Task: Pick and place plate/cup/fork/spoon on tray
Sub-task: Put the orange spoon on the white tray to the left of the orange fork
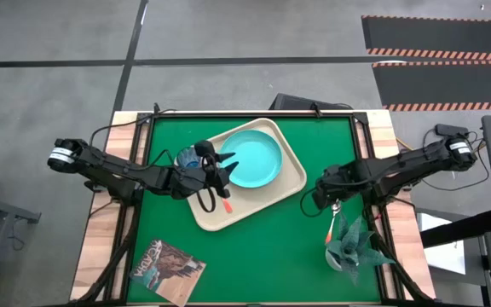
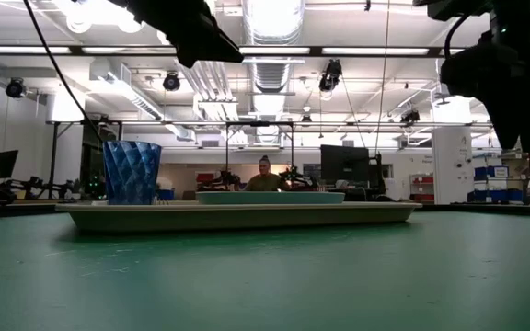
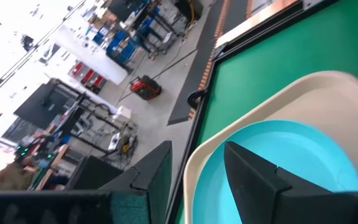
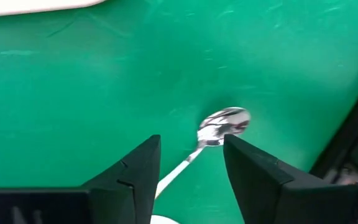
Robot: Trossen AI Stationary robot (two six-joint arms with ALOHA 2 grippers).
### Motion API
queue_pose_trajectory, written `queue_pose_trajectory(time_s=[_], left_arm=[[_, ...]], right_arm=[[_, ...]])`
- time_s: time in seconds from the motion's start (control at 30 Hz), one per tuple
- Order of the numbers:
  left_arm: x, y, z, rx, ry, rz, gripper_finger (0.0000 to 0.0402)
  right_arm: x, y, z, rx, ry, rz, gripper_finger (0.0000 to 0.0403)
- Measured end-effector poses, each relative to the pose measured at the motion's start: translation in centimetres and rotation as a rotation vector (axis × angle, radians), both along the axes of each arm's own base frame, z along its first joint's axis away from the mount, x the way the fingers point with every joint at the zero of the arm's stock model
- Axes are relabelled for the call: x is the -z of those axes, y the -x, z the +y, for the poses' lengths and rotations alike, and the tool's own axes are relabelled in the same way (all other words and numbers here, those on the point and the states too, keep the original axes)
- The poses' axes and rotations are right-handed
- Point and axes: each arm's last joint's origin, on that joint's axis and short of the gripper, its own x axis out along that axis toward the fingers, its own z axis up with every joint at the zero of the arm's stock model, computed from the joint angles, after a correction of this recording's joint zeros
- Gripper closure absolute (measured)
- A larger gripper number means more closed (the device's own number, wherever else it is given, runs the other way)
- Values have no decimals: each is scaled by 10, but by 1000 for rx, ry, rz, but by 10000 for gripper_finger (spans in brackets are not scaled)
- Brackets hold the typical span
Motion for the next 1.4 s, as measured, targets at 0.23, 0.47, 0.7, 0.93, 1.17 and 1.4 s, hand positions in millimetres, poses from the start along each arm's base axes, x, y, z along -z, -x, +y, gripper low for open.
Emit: queue_pose_trajectory(time_s=[0.23, 0.47, 0.7, 0.93, 1.17, 1.4], left_arm=[[4, 2, 1, -49, -15, 11, 269], [10, 4, 2, -57, -19, 24, 269], [10, 5, 3, -102, -33, 23, 269], [10, 5, 3, -115, -37, 22, 269], [12, 6, 4, -128, -45, 31, 269], [13, 6, 4, -139, -49, 31, 269]], right_arm=[[14, -2, 10, 12, -19, -59, 221], [27, 6, 17, 55, -27, -26, 220], [42, 14, 20, 97, -46, 26, 219], [63, 22, 19, 129, -90, 43, 219], [80, 23, 20, 150, -158, -4, 219], [86, 26, 20, 156, -174, 10, 219]])
